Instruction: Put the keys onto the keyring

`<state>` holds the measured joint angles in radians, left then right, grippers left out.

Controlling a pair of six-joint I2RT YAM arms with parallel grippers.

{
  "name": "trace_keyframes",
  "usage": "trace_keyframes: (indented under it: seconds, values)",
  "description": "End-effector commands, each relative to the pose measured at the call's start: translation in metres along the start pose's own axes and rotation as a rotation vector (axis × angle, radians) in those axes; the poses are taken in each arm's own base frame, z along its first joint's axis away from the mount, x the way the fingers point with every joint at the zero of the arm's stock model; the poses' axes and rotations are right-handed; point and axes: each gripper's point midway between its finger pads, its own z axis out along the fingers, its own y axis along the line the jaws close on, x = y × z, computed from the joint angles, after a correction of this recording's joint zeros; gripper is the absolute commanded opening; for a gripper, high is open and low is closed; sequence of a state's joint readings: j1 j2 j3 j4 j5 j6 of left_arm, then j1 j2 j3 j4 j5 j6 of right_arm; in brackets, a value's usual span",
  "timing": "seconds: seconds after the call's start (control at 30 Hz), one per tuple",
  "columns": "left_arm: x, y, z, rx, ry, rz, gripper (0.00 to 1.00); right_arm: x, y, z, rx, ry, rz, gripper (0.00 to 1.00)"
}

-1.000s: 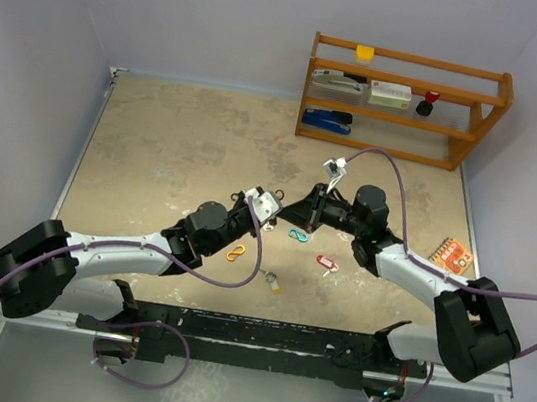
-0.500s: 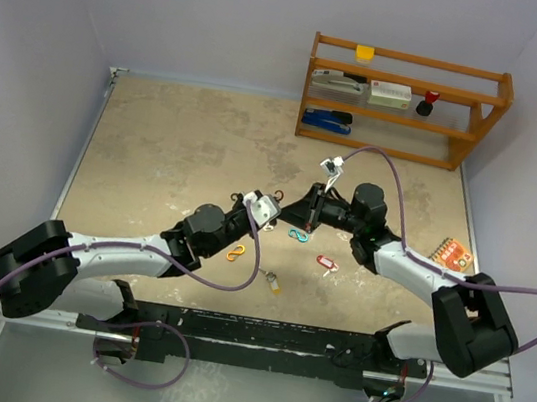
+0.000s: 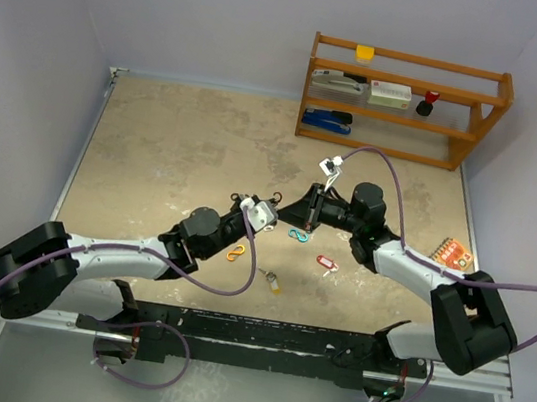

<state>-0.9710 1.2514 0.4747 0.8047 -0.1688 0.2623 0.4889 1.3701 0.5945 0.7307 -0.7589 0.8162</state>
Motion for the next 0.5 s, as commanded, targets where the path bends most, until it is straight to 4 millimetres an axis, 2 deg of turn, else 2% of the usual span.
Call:
trace_keyframes:
  seconds: [0.0, 0.47]
  values:
    - [-0.0304, -0.0052, -0.0024, 0.035, -0.122, 0.002, 0.00, -0.0242, 0.0107, 0.0032, -0.025, -0.047, -0.030, 0.00]
    - [-0.0325, -0.0054, -0.0036, 0.032, -0.140, 0.017, 0.00, -0.0202, 0.0087, 0.0081, -0.043, -0.010, 0.017, 0.00]
